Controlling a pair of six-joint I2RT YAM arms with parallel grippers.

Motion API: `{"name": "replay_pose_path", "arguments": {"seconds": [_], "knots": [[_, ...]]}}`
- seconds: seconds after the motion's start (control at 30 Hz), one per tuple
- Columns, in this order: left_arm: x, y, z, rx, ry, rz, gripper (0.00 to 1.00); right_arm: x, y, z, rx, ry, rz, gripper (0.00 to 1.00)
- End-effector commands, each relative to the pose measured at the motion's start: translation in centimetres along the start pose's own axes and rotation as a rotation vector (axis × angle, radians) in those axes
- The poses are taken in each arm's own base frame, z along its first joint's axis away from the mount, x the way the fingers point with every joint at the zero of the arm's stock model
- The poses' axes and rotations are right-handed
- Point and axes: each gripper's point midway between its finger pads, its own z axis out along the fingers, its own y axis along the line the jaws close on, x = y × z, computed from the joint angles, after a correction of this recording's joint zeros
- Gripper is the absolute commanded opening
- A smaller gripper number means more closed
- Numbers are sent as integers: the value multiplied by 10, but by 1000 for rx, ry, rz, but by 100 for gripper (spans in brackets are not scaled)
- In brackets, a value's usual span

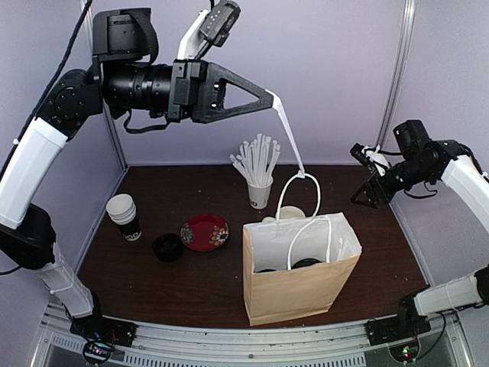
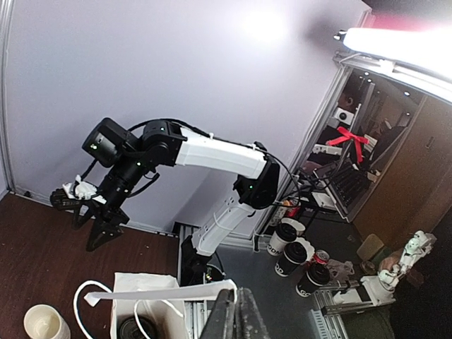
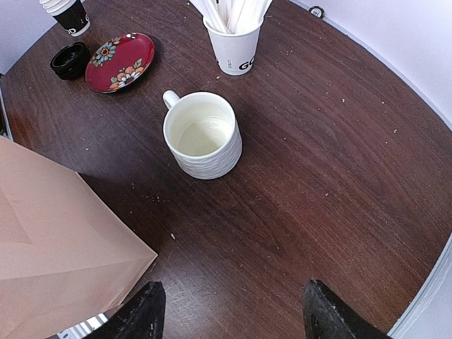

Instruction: Pack the takeout coffee

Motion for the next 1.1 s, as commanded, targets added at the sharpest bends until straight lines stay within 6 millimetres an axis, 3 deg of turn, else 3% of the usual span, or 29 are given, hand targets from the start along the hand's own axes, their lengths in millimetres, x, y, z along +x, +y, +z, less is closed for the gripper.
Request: {"name": "replay_pose_path", "arguments": {"seconds": [0.0,0.33,0.5,0.67,0.9,1.07], "knots": [[7,8,29,87,14,-58,0,-9,-2,-4,2,-28,-9,71],[26,27,74,201,58,-173,0,-3,-1,-1,7,-23,-9,70],[39,39,87,204,89,-221,0,-2,-2,1,6,-22,-10,70],[30,32,73,163,73,-180,0,-3,-2,2,1,-21,-9,70],[7,-2,36,156,16,-111,0,-4,-4,3,1,-16,-9,70],[9,-9,39,179,21,-115,0,-5,-5,4,0,-12,-7,70]]}}
